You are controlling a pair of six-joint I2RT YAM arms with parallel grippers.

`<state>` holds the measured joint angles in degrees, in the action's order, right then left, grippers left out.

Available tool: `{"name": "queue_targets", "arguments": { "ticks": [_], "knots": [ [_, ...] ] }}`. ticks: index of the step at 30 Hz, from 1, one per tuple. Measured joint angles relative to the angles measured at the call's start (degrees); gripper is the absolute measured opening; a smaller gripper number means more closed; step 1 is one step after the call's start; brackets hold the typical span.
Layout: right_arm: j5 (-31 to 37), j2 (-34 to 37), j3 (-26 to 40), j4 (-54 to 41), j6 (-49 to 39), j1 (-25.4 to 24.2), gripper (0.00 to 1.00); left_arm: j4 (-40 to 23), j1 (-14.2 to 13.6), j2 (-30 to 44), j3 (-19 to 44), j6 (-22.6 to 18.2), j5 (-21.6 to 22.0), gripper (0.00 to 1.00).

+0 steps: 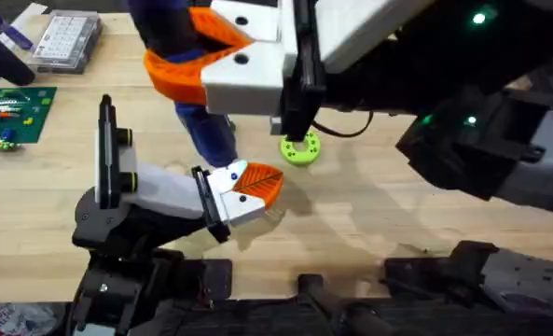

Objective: Pick up the gripper from the table and insert it into the empty holder that is missing its gripper. Then pick up a screw, insert it into the mounting hole, and use the screwdriver to tighten it. Finally, clean up the table by picking up the vegetable and placing it into the bucket.

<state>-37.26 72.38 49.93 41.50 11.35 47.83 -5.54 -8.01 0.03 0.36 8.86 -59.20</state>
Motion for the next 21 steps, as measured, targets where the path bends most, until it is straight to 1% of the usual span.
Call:
{"name": "queue_targets", "arguments": {
  "ticks": [10, 21],
  "knots": [
    [-0.6, 0.5, 0.0, -2.5, -0.8, 0.0, 0.02, 0.0, 0.0, 0.0, 0.0, 0.0, 0.0, 0.016],
    [-0.6, 0.5, 0.0, -3.1, -1.4, 0.0, 0.02, 0.0, 0.0, 0.0, 0.0, 0.0, 0.0, 0.016]
  ]
}}
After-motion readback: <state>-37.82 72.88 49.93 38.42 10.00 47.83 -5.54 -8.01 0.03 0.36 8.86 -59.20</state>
